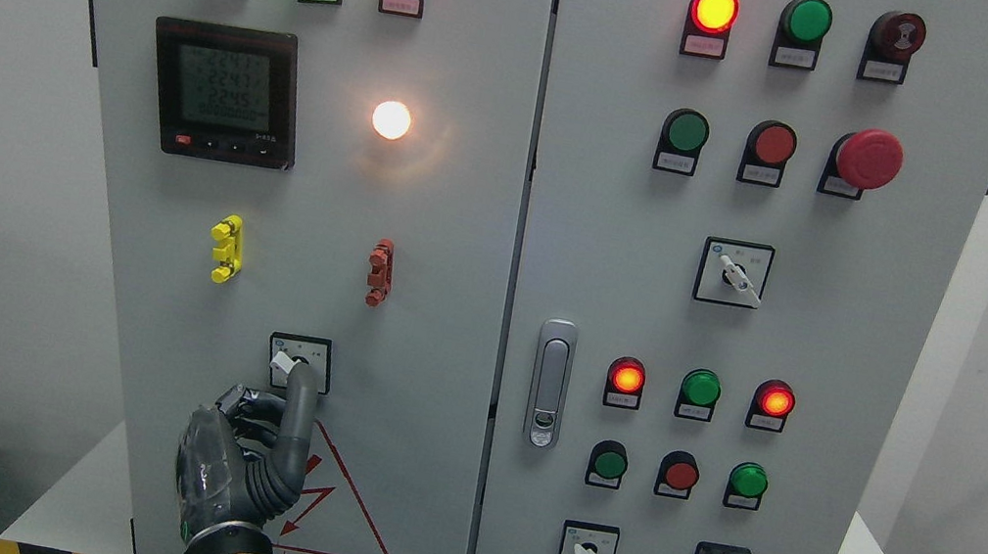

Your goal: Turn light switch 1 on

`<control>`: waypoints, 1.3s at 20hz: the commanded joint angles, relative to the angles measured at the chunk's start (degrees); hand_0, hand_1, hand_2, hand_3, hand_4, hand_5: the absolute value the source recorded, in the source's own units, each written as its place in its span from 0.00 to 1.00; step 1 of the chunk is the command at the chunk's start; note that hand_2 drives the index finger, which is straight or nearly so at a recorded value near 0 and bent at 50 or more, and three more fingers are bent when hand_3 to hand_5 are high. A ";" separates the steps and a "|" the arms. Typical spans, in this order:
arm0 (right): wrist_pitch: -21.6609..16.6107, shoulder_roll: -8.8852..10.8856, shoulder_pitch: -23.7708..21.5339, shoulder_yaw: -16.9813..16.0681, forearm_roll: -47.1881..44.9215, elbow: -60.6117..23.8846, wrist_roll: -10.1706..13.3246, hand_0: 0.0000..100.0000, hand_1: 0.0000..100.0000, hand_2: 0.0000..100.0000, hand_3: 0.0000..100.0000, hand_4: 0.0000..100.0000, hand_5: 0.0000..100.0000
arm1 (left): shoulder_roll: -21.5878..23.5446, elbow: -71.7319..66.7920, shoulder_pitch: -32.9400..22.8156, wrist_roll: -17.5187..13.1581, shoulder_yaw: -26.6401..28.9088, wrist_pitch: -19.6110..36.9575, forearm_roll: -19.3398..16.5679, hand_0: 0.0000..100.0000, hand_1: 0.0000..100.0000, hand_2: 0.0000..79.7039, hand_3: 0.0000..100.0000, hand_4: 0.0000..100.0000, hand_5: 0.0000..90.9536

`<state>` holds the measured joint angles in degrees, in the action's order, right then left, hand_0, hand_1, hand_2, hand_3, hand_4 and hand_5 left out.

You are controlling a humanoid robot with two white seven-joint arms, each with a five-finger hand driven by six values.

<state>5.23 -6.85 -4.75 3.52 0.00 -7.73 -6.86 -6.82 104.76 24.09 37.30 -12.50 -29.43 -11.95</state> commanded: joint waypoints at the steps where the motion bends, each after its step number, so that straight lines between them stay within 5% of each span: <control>1: -0.05 0.00 0.00 0.00 -0.97 0.00 0.01 0.12 0.39 0.00 0.00 0.00 0.00 | 0.05 2.91 -5.01 -0.03 0.02 4.37 0.00 0.16 0.27 0.82 0.74 0.77 0.81; 10: -0.05 0.00 0.00 0.00 -1.05 0.00 0.01 0.12 0.39 0.00 0.00 0.00 0.00 | 1.54 2.64 -21.61 -0.55 5.63 21.23 -0.27 0.16 0.30 0.86 0.79 0.81 0.82; 12: -0.05 0.00 0.00 0.00 -0.97 0.00 0.01 0.12 0.39 0.00 0.00 0.00 0.00 | 2.33 1.51 -27.49 -5.02 10.81 27.03 0.17 0.16 0.31 0.86 0.81 0.82 0.80; 16: -0.05 0.00 0.00 0.00 -0.97 0.00 0.01 0.12 0.39 0.00 0.00 0.00 0.00 | 4.00 -4.55 -38.57 -12.33 23.54 42.06 2.01 0.17 0.27 0.71 0.76 0.74 0.42; 19: -0.05 0.00 0.00 0.00 -1.05 0.00 0.01 0.12 0.39 0.00 0.00 0.00 0.00 | 4.62 -10.61 -41.14 -13.92 32.17 42.88 3.68 0.18 0.24 0.60 0.66 0.62 0.26; 21: -0.05 0.00 0.00 0.00 -0.97 0.00 0.01 0.12 0.39 0.00 0.00 0.00 0.00 | 5.06 -18.50 -42.02 -15.32 38.84 43.93 8.06 0.20 0.23 0.56 0.62 0.58 0.22; 26: -0.05 0.00 0.00 0.00 -1.05 0.00 0.01 0.12 0.39 0.00 0.00 0.00 0.00 | 5.23 -42.65 -42.29 -31.65 54.23 49.98 9.58 0.27 0.22 0.42 0.52 0.51 0.19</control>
<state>5.23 -6.85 -4.75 3.52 0.00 -7.74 -6.86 -2.51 91.37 -14.99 13.00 14.96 17.01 -5.07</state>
